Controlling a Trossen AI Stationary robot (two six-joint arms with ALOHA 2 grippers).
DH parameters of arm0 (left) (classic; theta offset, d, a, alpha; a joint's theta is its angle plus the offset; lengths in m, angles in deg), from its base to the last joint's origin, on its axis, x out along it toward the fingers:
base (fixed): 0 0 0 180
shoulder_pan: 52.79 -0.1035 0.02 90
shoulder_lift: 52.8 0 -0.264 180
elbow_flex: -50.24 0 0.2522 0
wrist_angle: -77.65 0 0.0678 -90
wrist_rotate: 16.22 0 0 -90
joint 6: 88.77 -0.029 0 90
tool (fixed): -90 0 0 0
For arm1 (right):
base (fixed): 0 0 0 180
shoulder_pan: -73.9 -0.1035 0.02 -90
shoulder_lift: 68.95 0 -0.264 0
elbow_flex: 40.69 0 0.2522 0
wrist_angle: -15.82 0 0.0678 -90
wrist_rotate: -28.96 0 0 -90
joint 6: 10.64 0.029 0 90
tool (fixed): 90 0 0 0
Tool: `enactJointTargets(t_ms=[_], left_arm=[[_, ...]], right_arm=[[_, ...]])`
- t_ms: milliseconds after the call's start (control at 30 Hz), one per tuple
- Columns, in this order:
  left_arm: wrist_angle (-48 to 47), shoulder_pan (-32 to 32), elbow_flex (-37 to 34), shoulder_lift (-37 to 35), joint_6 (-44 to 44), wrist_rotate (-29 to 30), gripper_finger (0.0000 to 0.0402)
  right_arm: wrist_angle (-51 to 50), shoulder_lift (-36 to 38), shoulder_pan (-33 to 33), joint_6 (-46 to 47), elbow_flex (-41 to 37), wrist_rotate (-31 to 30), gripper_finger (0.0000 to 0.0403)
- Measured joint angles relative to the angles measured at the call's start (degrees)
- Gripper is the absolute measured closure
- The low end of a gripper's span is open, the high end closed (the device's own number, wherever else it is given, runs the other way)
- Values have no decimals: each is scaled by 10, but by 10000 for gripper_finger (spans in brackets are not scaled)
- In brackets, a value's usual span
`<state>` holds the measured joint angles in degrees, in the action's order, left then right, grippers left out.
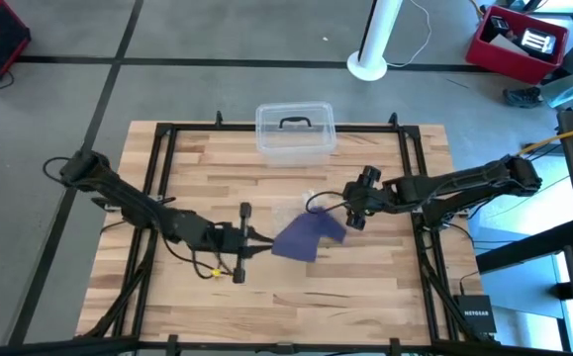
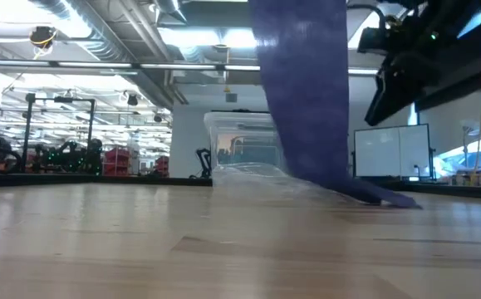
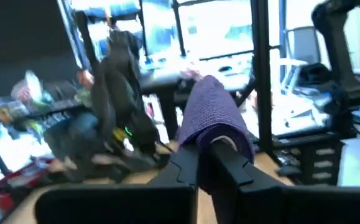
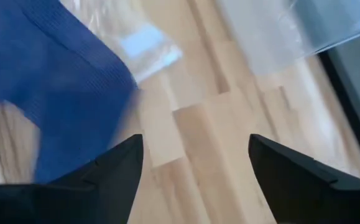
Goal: Roll bandage
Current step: Roll the violet bandage
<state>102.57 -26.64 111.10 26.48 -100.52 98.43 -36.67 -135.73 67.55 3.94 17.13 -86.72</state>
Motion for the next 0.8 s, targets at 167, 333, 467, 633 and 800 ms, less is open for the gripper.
enactJointTargets(t_ms=[167,333,467,633,800], left_arm=[[-1,-15,0,-25,-35,28,389],[8,-49,0,-24,-53,34,388],[-5,-75,0,-24,-78,34,391],[-38,-95,0,-24,-103,34,396],[-37,-117,-1,-22,-107,25,397]], right_arm=[[27,8,0,0,-11,64,107],[109,44,-4,-8,-11,144,107],[243,66,-41,-51,-45,134,107],[509,66,-76,-69,-146,112,107],[672,34,-87,-45,-225,96,107]])
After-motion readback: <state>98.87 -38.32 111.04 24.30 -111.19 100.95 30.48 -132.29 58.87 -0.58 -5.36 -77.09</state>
